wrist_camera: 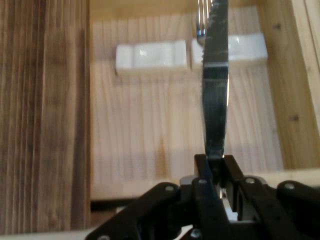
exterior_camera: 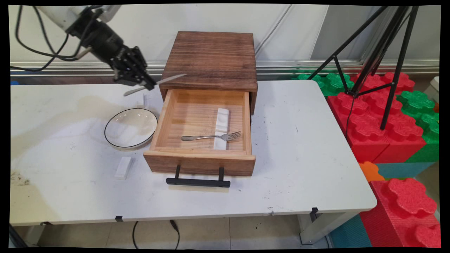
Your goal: Place the picked object into the drawer
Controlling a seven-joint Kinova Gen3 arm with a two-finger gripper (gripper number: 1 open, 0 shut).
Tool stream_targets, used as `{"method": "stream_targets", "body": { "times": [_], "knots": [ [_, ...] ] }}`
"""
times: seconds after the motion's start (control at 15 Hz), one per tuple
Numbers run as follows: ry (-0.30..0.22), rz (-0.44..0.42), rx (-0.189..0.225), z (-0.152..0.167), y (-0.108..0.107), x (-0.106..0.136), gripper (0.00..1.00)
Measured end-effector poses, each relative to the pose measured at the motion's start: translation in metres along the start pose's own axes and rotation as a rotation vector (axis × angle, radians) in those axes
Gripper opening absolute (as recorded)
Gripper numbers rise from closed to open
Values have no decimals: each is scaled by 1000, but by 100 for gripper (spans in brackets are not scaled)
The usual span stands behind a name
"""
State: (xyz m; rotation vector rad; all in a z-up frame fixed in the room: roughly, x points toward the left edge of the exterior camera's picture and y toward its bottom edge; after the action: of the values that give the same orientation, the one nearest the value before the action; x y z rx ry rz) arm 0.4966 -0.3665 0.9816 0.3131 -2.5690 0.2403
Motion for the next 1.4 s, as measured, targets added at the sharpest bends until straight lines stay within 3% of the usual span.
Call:
{"method": "stream_targets", "body": {
  "times": [0.4, 0.6, 0.93, 1.4],
  "knots": [
    [33, 23, 30, 52, 2, 48, 0],
    [29, 27, 37, 77, 1, 61, 0],
    [1, 47, 43, 122, -4, 76, 0],
    [-45, 55, 50, 170, -16, 77, 0]
  ]
}}
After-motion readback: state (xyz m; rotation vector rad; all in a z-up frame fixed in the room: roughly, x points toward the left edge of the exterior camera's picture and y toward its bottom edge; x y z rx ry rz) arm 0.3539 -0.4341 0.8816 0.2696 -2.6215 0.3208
